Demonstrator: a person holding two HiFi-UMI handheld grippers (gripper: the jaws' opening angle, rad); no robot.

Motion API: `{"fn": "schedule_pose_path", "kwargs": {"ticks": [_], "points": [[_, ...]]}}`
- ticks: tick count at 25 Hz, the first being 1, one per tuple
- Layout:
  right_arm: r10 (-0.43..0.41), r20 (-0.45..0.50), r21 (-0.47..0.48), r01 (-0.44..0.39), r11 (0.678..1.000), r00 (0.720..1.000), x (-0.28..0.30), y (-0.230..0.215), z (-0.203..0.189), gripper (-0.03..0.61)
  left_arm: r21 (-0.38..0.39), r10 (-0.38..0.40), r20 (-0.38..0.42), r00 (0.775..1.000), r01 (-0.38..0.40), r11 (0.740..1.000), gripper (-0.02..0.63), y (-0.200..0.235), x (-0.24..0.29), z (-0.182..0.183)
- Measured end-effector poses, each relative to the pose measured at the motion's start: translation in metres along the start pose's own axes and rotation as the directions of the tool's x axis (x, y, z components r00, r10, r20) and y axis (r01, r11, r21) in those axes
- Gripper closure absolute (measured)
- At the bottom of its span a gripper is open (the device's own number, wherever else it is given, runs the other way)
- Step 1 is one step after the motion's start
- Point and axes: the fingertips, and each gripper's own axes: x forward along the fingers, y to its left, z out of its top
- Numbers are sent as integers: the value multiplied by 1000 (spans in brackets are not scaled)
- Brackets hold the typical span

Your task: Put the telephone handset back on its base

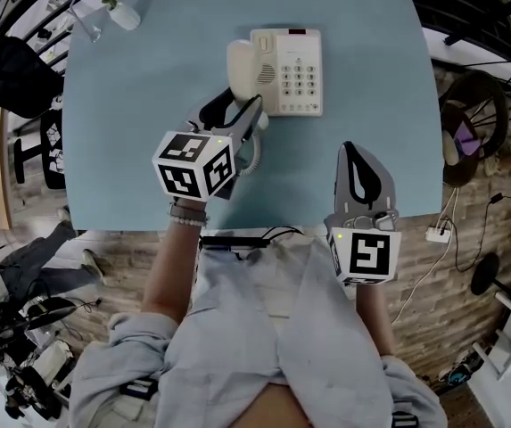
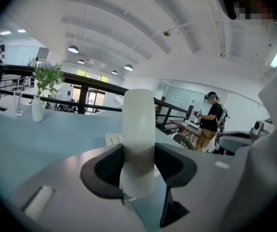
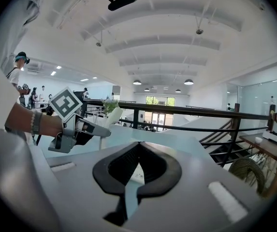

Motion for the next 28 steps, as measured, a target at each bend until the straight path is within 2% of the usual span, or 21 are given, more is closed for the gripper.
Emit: {"fn": "schedule_pose_path", "kwargs": {"ticks": [15,28], "points": [[15,-25,22,-14,1000,1000,17,-12,-8,572,-63,61,-93,994,-67,996,411,24,44,-15],[18,-44,30,-17,999,999,30,-16,-14,572,-138,75,-147,986,-96,986,411,39,72,-28]]}}
